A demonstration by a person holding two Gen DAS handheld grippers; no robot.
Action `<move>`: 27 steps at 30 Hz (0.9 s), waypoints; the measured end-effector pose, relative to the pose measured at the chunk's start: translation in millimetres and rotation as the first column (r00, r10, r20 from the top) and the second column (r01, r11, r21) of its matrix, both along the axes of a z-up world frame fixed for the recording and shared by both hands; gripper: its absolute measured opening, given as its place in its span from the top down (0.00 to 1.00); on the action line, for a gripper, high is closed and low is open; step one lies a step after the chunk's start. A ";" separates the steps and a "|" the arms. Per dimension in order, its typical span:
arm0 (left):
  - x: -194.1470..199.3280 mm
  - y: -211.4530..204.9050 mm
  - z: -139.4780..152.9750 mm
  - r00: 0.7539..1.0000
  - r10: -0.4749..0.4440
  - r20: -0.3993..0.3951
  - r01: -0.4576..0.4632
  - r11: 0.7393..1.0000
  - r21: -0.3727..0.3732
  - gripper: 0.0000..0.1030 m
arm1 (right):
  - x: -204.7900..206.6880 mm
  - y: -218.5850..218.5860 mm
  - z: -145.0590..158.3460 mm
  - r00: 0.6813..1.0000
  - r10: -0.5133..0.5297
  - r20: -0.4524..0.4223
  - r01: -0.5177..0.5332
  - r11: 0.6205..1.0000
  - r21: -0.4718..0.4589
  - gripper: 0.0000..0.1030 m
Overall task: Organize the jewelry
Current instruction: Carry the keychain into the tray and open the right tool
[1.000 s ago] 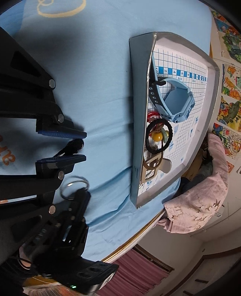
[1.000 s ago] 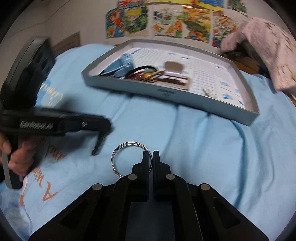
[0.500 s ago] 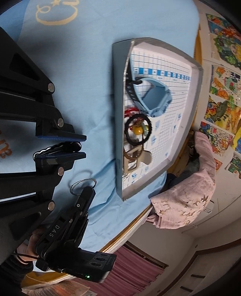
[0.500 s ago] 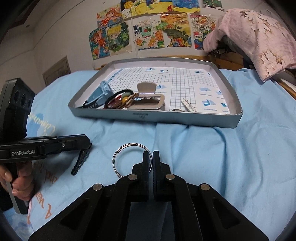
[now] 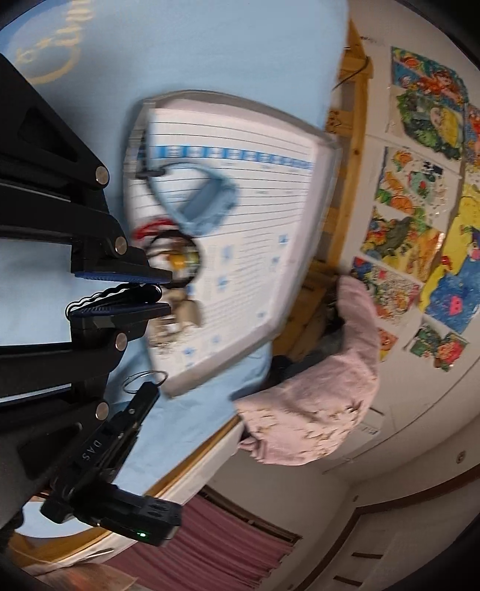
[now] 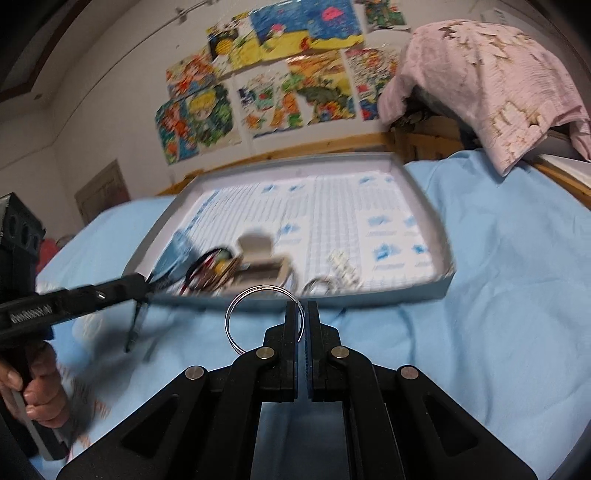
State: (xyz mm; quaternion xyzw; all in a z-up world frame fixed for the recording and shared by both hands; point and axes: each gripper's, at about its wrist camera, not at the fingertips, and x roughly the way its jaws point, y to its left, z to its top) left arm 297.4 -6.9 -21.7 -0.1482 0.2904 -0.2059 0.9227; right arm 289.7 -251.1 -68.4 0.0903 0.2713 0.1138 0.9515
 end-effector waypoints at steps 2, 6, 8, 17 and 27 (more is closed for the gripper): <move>10.5 -2.7 4.3 1.000 0.025 0.014 -0.025 1.000 0.010 0.90 | 10.6 -5.6 3.6 0.999 -0.032 0.009 0.032 0.999 0.006 0.97; 35.7 -7.7 7.5 0.997 0.076 0.023 -0.076 0.996 0.039 0.90 | 35.7 -10.4 10.8 0.996 -0.088 0.019 0.089 0.996 -0.016 0.97; 47.6 -13.7 5.0 0.996 0.083 0.016 -0.084 0.994 0.063 0.90 | 51.8 -10.0 12.1 0.995 -0.103 0.009 0.103 0.994 -0.026 0.97; 69.8 -30.4 -9.9 0.993 0.112 -0.034 -0.106 0.983 0.150 0.90 | 89.9 -1.3 -0.3 0.992 -0.113 -0.056 0.109 0.992 -0.063 0.97; 65.2 -33.0 -12.1 0.989 0.134 -0.067 -0.120 0.978 0.172 0.89 | 85.4 -0.8 -7.8 0.993 -0.098 -0.069 0.095 0.994 -0.053 0.97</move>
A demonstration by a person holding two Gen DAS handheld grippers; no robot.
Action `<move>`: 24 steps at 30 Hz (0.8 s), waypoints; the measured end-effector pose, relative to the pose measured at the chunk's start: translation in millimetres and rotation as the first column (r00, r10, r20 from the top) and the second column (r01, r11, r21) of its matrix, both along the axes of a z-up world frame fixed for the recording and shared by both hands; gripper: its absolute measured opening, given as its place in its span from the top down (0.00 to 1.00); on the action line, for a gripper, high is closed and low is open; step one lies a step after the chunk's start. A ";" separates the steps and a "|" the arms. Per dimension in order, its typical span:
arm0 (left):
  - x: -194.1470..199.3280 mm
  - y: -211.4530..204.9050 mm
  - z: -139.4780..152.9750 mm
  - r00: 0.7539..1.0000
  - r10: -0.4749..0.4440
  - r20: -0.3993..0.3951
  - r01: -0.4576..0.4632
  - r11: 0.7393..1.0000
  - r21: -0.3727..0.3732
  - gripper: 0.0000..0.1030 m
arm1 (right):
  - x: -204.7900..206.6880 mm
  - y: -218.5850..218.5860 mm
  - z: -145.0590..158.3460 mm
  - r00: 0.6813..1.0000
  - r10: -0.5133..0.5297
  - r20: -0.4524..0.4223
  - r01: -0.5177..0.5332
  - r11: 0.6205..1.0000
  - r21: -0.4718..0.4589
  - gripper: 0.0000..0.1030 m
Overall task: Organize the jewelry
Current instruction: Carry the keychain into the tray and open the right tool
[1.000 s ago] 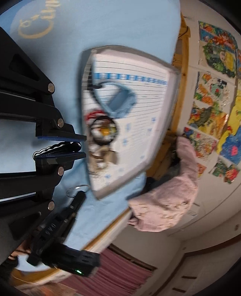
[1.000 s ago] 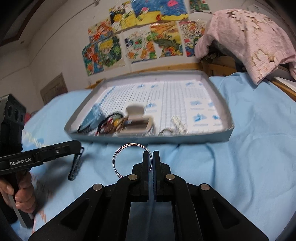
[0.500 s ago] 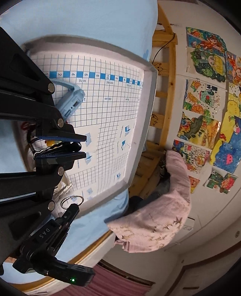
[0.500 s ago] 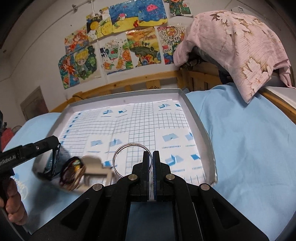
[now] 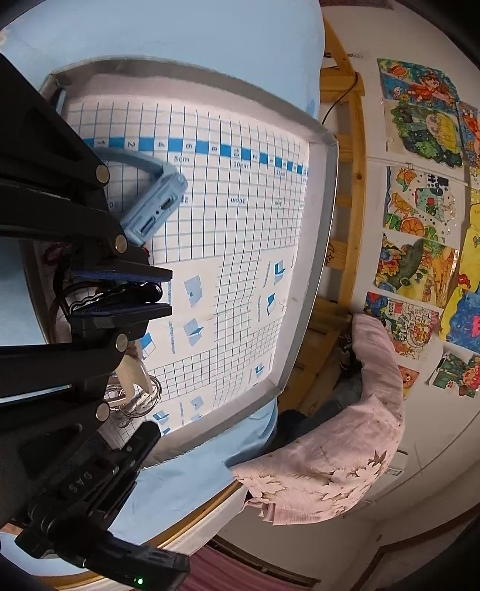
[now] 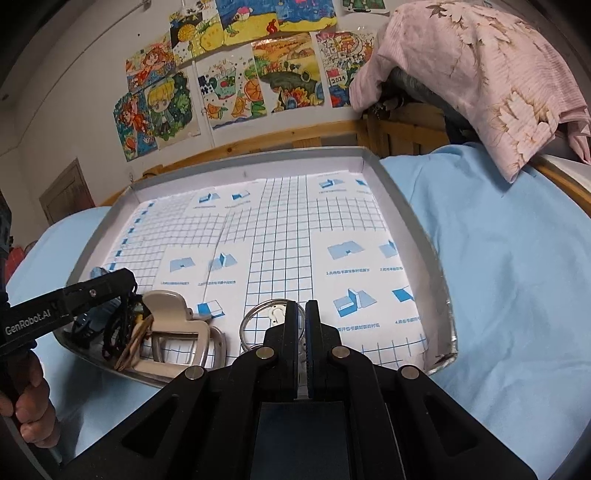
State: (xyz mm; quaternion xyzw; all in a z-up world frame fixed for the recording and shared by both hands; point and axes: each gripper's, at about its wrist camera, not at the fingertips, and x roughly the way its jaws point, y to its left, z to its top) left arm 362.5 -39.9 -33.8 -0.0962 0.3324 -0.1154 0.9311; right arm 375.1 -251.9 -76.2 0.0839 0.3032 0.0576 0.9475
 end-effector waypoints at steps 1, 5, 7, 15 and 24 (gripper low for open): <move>-2.7 0.8 1.3 1.000 0.004 0.004 -0.004 1.000 0.001 0.87 | -2.5 -1.3 1.4 1.000 -0.003 0.008 0.003 1.000 0.004 0.96; -13.6 5.1 8.1 0.999 0.004 0.040 -0.003 1.000 -0.015 0.70 | -13.0 -6.7 7.7 0.999 -0.014 0.040 0.013 1.000 0.016 0.90; -19.1 5.7 12.6 0.998 0.009 0.060 -0.009 1.000 -0.014 0.63 | -17.6 -8.0 10.9 0.998 -0.018 0.061 0.017 1.000 0.019 0.71; -38.3 10.2 27.4 0.992 0.035 0.123 -0.034 0.999 -0.014 0.45 | -43.4 -7.4 33.1 0.983 -0.028 0.181 0.029 1.000 -0.001 0.57; -84.7 23.3 50.6 0.955 0.106 0.276 -0.106 0.994 -0.014 0.03 | -82.8 -14.7 58.8 0.949 -0.060 0.310 0.058 0.998 0.015 0.25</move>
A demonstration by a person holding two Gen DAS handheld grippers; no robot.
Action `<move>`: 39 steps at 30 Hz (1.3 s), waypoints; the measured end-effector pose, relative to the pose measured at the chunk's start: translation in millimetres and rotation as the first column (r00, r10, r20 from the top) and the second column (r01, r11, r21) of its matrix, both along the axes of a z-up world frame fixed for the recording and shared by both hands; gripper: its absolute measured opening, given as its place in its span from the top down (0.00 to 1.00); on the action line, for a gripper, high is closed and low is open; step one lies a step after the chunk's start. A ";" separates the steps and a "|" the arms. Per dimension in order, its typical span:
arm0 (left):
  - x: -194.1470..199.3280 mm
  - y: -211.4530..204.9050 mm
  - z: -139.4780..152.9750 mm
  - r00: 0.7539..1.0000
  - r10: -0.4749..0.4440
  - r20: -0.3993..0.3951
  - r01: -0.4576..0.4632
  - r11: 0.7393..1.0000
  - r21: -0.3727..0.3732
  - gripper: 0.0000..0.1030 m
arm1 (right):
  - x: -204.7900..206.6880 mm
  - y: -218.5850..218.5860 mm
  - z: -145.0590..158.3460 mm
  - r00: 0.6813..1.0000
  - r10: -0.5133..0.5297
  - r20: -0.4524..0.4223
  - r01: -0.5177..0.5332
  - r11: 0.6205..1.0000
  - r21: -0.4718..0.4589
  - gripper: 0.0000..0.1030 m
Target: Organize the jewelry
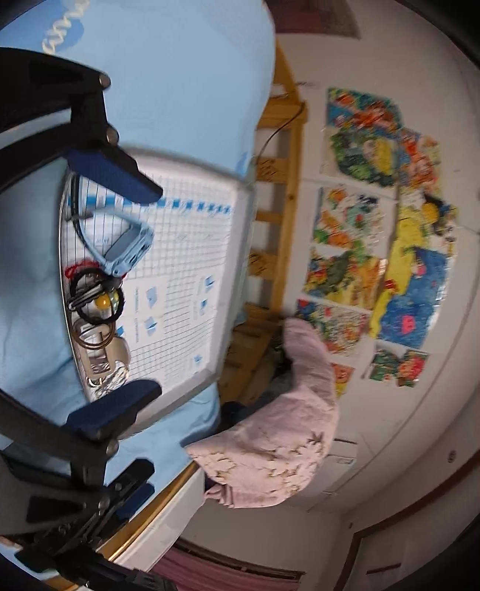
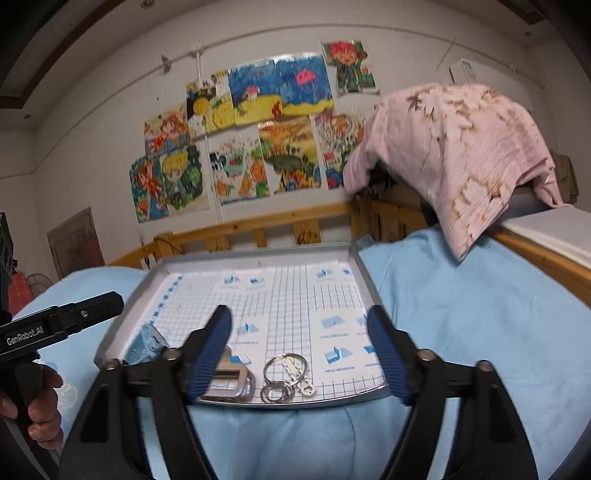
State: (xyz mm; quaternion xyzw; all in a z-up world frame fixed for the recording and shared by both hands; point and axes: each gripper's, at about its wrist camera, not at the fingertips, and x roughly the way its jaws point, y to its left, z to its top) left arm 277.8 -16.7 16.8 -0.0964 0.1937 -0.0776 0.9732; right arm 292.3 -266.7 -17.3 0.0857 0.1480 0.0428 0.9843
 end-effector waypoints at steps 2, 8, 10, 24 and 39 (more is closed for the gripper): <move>-16.3 2.7 5.5 0.998 0.039 0.048 -0.040 0.999 0.017 0.00 | -12.9 0.2 7.3 0.999 0.009 0.033 -0.010 1.000 0.006 0.19; -62.2 13.6 22.5 0.989 0.078 0.129 -0.080 0.997 0.010 0.00 | -54.7 10.5 29.4 0.990 0.043 0.136 -0.039 0.999 -0.034 0.07; -76.3 15.5 28.0 0.985 0.089 0.149 -0.093 0.996 0.015 0.00 | -69.8 13.9 36.9 0.985 0.054 0.165 -0.047 0.998 -0.046 0.06; -175.2 25.5 45.2 0.962 0.162 0.221 -0.184 0.980 0.081 0.00 | -167.7 28.2 63.1 0.962 0.113 0.248 -0.104 0.993 -0.050 0.02; -212.1 29.2 15.0 0.962 0.193 0.191 -0.214 0.972 0.095 0.00 | -210.7 35.1 46.1 0.963 0.153 0.221 -0.130 0.985 -0.118 0.02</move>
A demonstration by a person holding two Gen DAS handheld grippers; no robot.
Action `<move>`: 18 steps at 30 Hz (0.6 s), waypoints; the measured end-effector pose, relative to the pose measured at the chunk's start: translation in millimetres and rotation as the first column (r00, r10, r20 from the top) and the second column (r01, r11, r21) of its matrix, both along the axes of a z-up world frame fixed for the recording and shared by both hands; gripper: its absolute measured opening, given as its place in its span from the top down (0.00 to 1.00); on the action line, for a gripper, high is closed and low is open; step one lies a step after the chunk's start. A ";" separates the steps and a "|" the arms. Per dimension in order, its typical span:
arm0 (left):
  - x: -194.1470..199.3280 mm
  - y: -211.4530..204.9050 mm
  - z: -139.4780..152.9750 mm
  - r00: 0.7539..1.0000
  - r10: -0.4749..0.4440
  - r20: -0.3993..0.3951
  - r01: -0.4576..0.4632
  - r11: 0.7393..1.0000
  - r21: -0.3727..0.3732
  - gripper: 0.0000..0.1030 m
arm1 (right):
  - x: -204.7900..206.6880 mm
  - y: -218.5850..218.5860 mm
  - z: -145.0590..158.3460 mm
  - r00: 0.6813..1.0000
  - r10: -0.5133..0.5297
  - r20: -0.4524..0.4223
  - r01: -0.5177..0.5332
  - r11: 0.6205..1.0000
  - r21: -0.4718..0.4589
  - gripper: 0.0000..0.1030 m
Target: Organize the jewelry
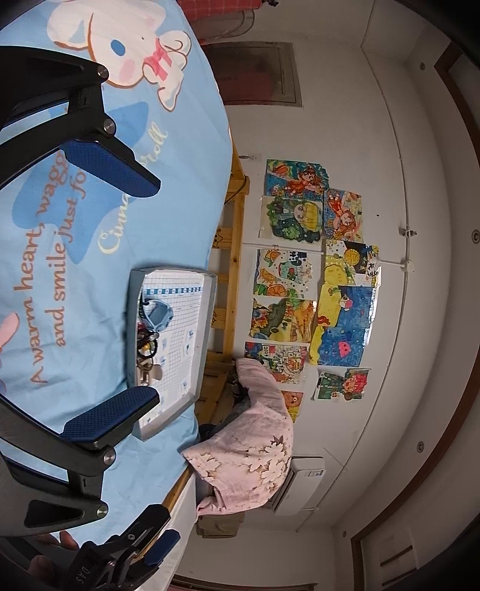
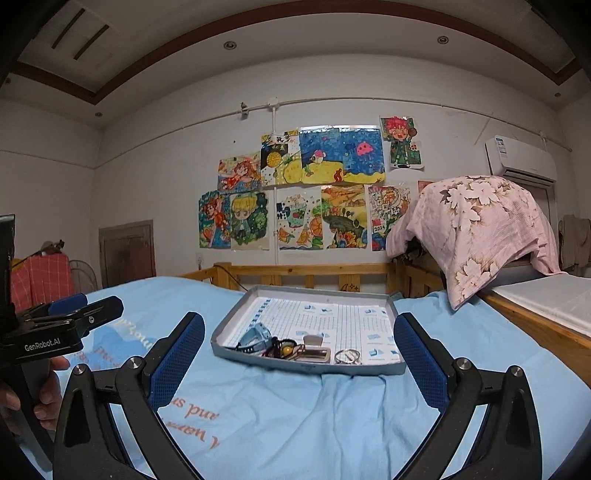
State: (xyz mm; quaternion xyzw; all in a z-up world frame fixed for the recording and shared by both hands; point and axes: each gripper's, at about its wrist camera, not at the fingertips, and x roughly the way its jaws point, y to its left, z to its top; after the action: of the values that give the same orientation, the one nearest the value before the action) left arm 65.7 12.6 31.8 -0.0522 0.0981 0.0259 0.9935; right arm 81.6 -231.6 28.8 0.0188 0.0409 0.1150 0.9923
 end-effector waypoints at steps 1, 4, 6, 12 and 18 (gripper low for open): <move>-0.7 0.2 -1.0 1.000 0.001 -0.003 -0.001 1.000 0.000 0.00 | -1.3 -0.7 -1.3 1.000 0.003 -0.003 -0.003 1.000 0.000 0.02; -2.9 2.2 -5.7 1.000 0.011 -0.011 -0.011 1.000 -0.002 0.00 | -2.7 0.7 -3.6 1.000 0.001 -0.010 -0.001 1.000 -0.013 0.02; -4.4 4.1 -9.0 1.000 0.018 -0.013 -0.018 1.000 -0.004 0.00 | -4.5 2.2 -5.5 1.000 -0.003 -0.015 0.002 1.000 -0.022 0.02; -7.7 5.7 -21.4 1.000 0.027 -0.014 -0.027 1.000 -0.003 0.00 | -7.0 4.8 -17.1 0.999 -0.018 -0.038 0.017 0.999 -0.038 0.02; -7.2 2.2 -30.7 1.000 0.017 -0.026 -0.017 1.000 0.003 0.00 | -2.6 4.6 -29.6 0.997 -0.016 -0.070 0.013 0.999 -0.037 0.02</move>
State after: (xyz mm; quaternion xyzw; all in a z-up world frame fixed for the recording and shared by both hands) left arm 58.5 14.8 1.1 -0.0512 0.1103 0.0350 0.9920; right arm 79.0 -226.9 -0.9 0.0051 0.0777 0.1062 0.9913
